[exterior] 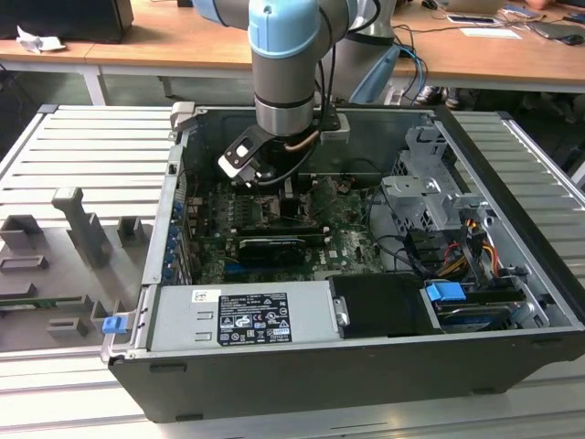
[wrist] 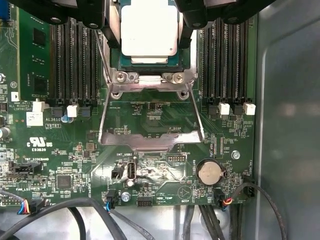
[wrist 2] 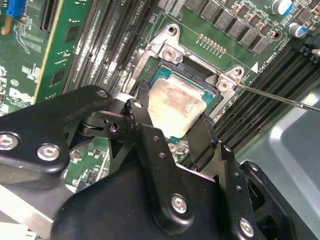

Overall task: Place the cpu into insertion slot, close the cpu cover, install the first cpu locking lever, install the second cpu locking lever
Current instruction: 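Place the cpu into insertion slot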

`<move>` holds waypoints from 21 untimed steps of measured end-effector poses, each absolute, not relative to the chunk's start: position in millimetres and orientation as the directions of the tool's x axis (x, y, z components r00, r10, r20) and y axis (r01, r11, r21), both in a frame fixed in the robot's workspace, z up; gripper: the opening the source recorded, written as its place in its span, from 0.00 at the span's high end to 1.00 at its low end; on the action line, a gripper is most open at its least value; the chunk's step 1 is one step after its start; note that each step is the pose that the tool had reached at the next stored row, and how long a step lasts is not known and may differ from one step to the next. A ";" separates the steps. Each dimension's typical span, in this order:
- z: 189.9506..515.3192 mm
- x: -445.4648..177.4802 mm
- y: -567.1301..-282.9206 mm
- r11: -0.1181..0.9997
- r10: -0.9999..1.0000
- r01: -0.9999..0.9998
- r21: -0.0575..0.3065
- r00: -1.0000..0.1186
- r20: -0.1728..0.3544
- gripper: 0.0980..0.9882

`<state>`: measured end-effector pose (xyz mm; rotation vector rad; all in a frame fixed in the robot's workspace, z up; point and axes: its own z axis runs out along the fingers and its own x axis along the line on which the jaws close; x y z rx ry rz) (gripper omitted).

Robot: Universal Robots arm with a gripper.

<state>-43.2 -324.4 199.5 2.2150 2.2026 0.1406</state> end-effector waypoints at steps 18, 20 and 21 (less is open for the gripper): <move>198.8 -43.2 -324.3 -0.008 0.999 0.997 0.074 0.004 0.053 0.41; 198.8 -43.2 -324.3 -0.008 0.999 0.997 0.074 0.004 0.053 0.41; 198.8 -43.2 -324.3 -0.008 0.999 0.997 0.074 0.004 0.053 0.41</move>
